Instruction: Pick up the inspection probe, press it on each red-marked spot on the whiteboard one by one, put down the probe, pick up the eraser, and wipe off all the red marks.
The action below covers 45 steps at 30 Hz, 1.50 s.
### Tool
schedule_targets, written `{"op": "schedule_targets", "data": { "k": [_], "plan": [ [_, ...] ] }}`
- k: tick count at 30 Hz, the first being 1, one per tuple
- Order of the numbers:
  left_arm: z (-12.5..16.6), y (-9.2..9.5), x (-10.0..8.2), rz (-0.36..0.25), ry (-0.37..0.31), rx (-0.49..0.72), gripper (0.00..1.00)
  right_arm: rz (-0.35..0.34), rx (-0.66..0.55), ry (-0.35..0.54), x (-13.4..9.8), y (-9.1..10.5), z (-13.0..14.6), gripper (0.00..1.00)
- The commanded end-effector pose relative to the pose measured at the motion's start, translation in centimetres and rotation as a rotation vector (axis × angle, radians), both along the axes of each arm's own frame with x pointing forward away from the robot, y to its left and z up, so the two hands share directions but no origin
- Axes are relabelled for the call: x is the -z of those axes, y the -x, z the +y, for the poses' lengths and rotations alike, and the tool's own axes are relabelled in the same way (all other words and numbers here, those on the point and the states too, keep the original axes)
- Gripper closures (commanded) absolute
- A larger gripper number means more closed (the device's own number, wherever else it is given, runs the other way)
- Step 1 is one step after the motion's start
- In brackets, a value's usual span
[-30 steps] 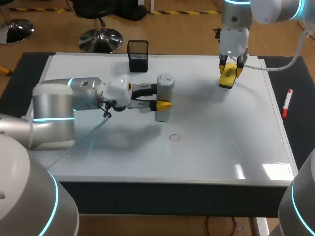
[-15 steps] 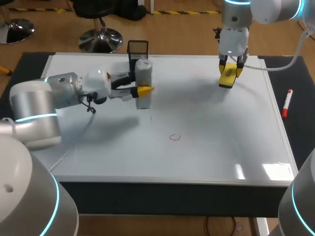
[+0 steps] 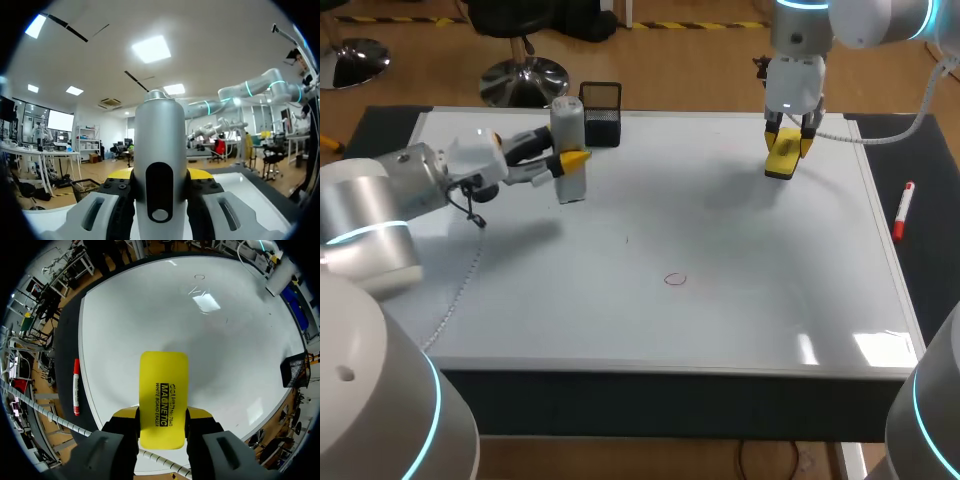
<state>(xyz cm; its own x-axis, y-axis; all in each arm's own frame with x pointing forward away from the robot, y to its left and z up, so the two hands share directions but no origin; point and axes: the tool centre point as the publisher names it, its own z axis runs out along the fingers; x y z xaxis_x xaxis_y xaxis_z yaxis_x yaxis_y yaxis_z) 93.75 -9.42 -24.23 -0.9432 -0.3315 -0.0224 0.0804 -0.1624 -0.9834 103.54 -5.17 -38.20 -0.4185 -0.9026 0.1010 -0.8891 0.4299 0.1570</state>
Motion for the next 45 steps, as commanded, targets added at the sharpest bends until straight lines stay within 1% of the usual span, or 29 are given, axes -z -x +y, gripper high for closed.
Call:
{"op": "schedule_targets", "data": {
  "k": [1, 7, 17, 35, 40, 42, 43, 45],
  "plan": [
    [0.8, -0.2, -0.1, 0.008, 0.001, -0.018, 1.0, -0.002, -0.002, 0.003, -0.2, 0.0, -0.1, 1.0],
    [2.2, -1.1, 0.5, 0.027, 0.004, -0.051, 1.0, -0.002, -0.002, 0.003, -0.2, 0.0, -0.1, 1.0],
    [3.0, -1.1, 0.7, 0.033, 0.005, -0.063, 1.0, -0.002, -0.002, 0.003, -0.2, 0.0, -0.1, 1.0],
    [3.0, -1.1, 0.7, 0.033, 0.005, -0.063, 1.0, -0.002, -0.002, 0.003, -0.2, 0.0, -0.1, 1.0],
    [3.0, -1.1, 0.7, 0.033, 0.005, -0.063, 1.0, -0.018, -0.062, 0.009, 0.5, 0.7, 3.0, 1.0],
    [3.0, -1.1, 0.7, 0.033, 0.005, -0.063, 1.0, 0.001, -0.094, 0.033, 1.0, 1.2, 4.2, 1.0],
    [3.0, -1.1, 0.7, 0.033, 0.005, -0.063, 1.0, -0.01, -0.105, 0.015, 1.2, 1.6, 5.0, 1.0],
    [3.0, -1.1, 0.7, 0.033, 0.005, -0.063, 1.0, -0.003, -0.137, 0.023, 1.4, 2.0, 6.2, 1.0]
  ]
}}
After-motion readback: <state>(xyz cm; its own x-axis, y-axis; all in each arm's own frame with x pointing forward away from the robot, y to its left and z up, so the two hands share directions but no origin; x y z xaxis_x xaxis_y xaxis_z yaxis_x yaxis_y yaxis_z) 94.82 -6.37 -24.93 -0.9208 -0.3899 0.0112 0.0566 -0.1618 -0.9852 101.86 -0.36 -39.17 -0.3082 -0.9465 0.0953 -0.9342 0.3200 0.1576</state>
